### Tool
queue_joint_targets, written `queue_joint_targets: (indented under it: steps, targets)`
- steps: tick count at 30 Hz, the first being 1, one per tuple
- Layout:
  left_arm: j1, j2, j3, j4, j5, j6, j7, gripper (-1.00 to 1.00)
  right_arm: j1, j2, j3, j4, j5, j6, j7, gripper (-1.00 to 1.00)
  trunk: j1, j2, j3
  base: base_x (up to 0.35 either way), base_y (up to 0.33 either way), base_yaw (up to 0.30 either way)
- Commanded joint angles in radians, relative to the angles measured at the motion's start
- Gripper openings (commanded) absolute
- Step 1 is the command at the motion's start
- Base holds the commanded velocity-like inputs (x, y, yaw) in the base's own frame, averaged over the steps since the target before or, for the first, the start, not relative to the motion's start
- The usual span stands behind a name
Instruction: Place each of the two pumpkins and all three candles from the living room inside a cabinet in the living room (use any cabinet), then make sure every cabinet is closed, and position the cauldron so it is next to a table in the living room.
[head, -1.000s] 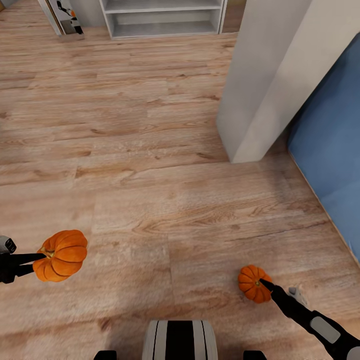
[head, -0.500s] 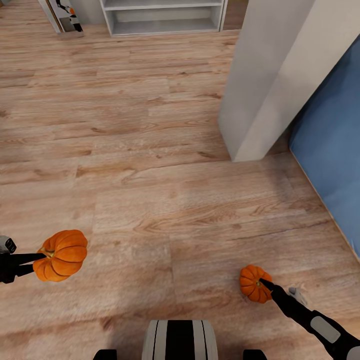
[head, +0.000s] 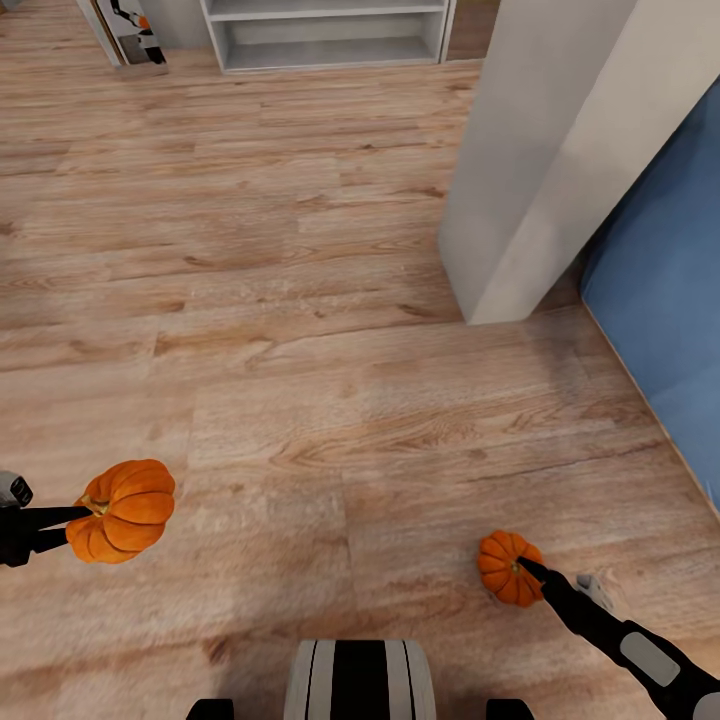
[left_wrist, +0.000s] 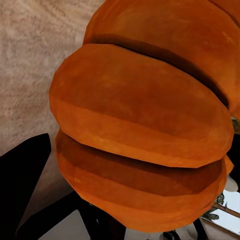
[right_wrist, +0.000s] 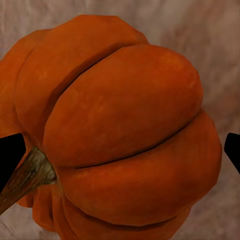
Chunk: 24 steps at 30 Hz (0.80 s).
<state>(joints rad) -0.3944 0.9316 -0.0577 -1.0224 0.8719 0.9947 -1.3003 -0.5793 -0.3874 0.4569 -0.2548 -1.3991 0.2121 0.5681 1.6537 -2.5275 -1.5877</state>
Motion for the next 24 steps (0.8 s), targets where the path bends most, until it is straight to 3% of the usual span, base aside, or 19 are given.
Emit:
queue_joint_targets:
  steps: [1,24]
  targets:
    - [-0.001,0.001,-0.004,0.001,0.004,0.005,0.001,-1.0,-0.001,-0.001,0.005,0.0,-0.011,0.005,0.002,1.0,0.0,0.0,-0.001,0.082,0.05,0.0]
    - [-0.001,0.001,-0.004,-0.001,0.004,0.005,0.001,-1.0,-0.001,-0.001,0.005,-0.001,-0.011,0.004,0.004,1.0,0.0,0.0,-0.001,0.01,0.005,0.0]
